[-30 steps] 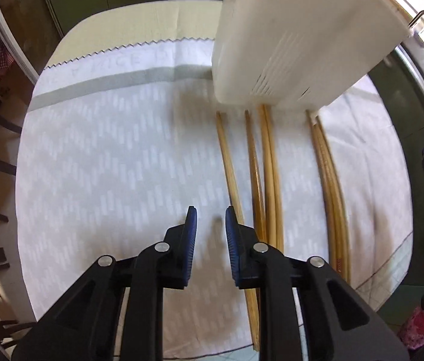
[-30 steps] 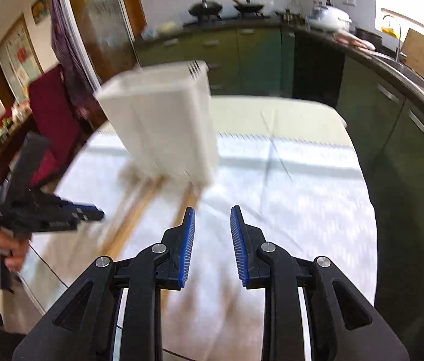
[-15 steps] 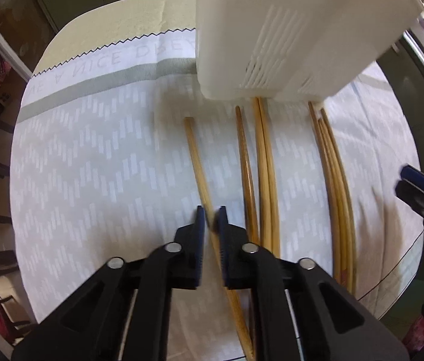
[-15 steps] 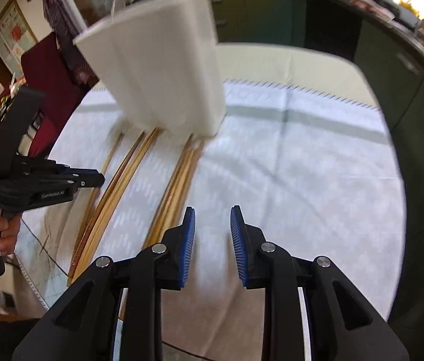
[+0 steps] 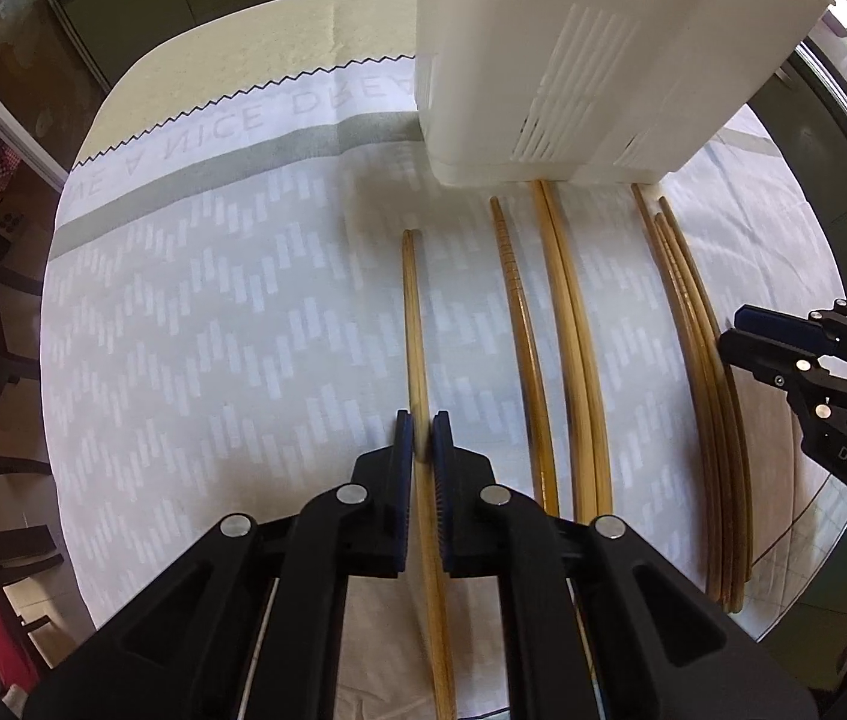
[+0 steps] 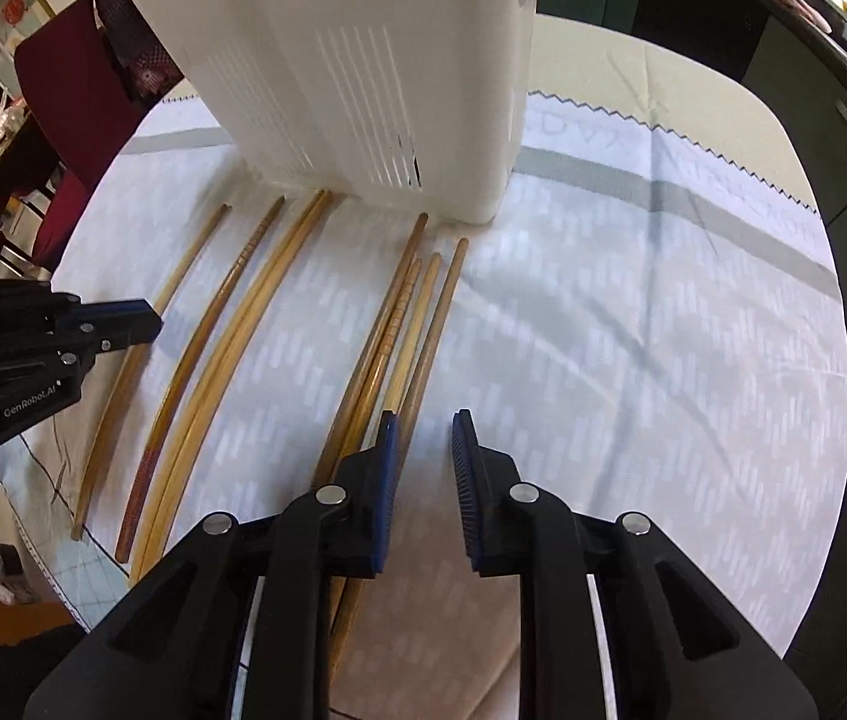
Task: Organize utensils
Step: 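Grasp a chopstick with the left tool while the right tool grasps another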
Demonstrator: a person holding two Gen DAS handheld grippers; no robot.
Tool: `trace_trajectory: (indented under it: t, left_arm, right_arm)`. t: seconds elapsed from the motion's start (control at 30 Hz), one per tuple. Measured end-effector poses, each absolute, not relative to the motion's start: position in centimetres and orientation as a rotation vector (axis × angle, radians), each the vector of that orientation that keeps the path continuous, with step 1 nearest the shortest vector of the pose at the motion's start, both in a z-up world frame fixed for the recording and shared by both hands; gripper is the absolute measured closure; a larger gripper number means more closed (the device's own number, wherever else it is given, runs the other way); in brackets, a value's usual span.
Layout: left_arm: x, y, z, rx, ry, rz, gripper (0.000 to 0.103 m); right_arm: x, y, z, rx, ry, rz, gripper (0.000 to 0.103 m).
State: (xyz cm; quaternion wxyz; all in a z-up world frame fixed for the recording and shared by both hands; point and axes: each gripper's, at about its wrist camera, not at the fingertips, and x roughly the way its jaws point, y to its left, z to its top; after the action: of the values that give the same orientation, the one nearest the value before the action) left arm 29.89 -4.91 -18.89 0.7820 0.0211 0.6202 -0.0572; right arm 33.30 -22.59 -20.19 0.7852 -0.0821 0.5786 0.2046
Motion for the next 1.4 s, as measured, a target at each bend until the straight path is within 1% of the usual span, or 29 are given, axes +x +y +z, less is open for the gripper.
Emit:
trace_trajectory:
  t: [0.2, 0.3, 0.4, 0.5, 0.6, 0.73, 0.87, 1.0, 1.2, 1.4]
  left_arm:
    - [29.6, -4.6, -18.9, 0.048, 1.336, -0.131, 0.096]
    - [29.7, -4.6, -18.8, 0.04, 1.338, -0.14, 0.096]
    - [29.9, -4.5, -18.7, 0.029, 1.346, -0.136, 0.096]
    - [30.2, -4.3, -18.9, 0.033, 1.351, -0.129, 0.096]
    - [30.2, -4.3, -18.9, 0.027, 1.35, -0.127, 0.096]
    - [30.2, -3.9, -18.6, -0.003, 1.336, -0.131, 0.097]
    - [29.6, -3.5, -16.3, -0.008, 1.271, -0.142, 0.097]
    - [28.5, -2.9, -12.7, -0.02, 1.184, -0.16, 0.097]
    - [26.4, -3.0, -7.7, -0.019, 1.073, -0.192, 0.097]
    - [25.2, -3.2, -5.6, -0.008, 1.025, -0.2, 0.097]
  right_arm:
    - [33.3, -21.2, -20.6, -0.216, 1.272, 0.431, 0.085]
    - [33.5, -20.7, -20.8, -0.251, 1.27, 0.411, 0.092]
    - [33.5, -20.1, -20.9, -0.269, 1.273, 0.4, 0.091]
    - [33.4, -19.3, -21.1, -0.307, 1.26, 0.398, 0.093]
    - [33.3, -19.7, -21.1, -0.283, 1.24, 0.397, 0.096]
    - [32.5, -21.4, -19.6, -0.197, 1.195, 0.435, 0.096]
    - [31.1, -22.8, -17.0, -0.126, 1.107, 0.485, 0.096]
    - [29.5, -24.0, -13.6, -0.058, 0.996, 0.514, 0.096]
    - [28.0, -26.8, -9.5, -0.025, 0.903, 0.534, 0.096]
    - [27.2, -27.6, -8.2, -0.022, 0.862, 0.537, 0.096]
